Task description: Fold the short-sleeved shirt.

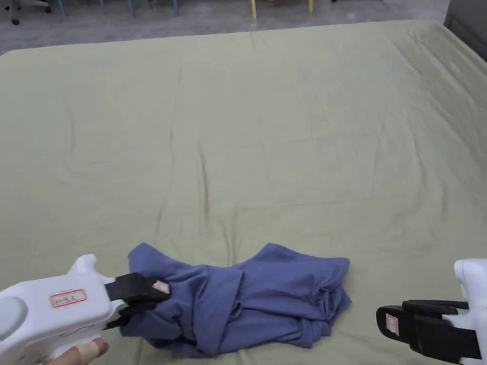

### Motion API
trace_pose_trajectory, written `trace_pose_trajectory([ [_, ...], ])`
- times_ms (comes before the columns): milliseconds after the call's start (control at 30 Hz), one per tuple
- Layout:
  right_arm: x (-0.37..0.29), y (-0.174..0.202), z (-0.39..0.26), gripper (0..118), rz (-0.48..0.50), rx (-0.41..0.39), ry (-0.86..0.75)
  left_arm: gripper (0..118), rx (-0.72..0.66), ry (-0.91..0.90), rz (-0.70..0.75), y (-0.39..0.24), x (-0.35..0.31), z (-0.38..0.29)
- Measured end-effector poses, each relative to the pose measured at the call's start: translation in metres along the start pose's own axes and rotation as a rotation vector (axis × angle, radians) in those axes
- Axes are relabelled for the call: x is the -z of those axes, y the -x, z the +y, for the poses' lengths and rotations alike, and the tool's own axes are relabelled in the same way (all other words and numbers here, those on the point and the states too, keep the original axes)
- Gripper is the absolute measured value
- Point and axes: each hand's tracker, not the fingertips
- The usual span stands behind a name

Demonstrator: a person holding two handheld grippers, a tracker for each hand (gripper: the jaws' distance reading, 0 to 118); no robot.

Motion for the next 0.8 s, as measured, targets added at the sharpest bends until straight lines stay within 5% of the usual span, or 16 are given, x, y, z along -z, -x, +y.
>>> trace_pose_trajectory([
  [167,-0.006,-0.009,-0.002,2,-0.011,0.015,-0.003,11,0.138,0.034,0.047,-0.077,0.062,-0.032],
  [467,-0.017,-0.021,-0.008,2,-0.035,0.045,-0.01,11,0.236,0.164,0.185,-0.112,0.191,-0.07],
  [500,-0.017,-0.023,-0.009,2,-0.035,0.047,-0.01,20,0.283,0.124,0.178,-0.111,0.193,-0.071],
  [533,-0.018,-0.024,-0.01,2,-0.035,0.05,-0.01,44,0.279,0.117,0.123,-0.11,0.191,-0.07],
  [567,-0.017,-0.028,-0.011,2,-0.033,0.054,-0.011,97,0.25,0.138,0.029,-0.108,0.186,-0.068],
  [600,-0.016,-0.03,-0.012,2,-0.03,0.058,-0.01,114,0.216,0.167,-0.067,-0.11,0.178,-0.069],
  [633,-0.015,-0.032,-0.012,2,-0.027,0.061,-0.008,118,0.205,0.186,-0.09,-0.114,0.169,-0.068],
  [733,-0.014,-0.035,-0.013,2,-0.023,0.061,-0.008,106,0.244,0.137,-0.168,-0.116,0.132,-0.065],
  [767,-0.015,-0.036,-0.013,2,-0.02,0.061,-0.012,70,0.264,0.082,-0.182,-0.115,0.118,-0.063],
  [800,-0.015,-0.037,-0.014,2,-0.014,0.063,-0.018,19,0.272,0.009,-0.163,-0.115,0.104,-0.062],
])
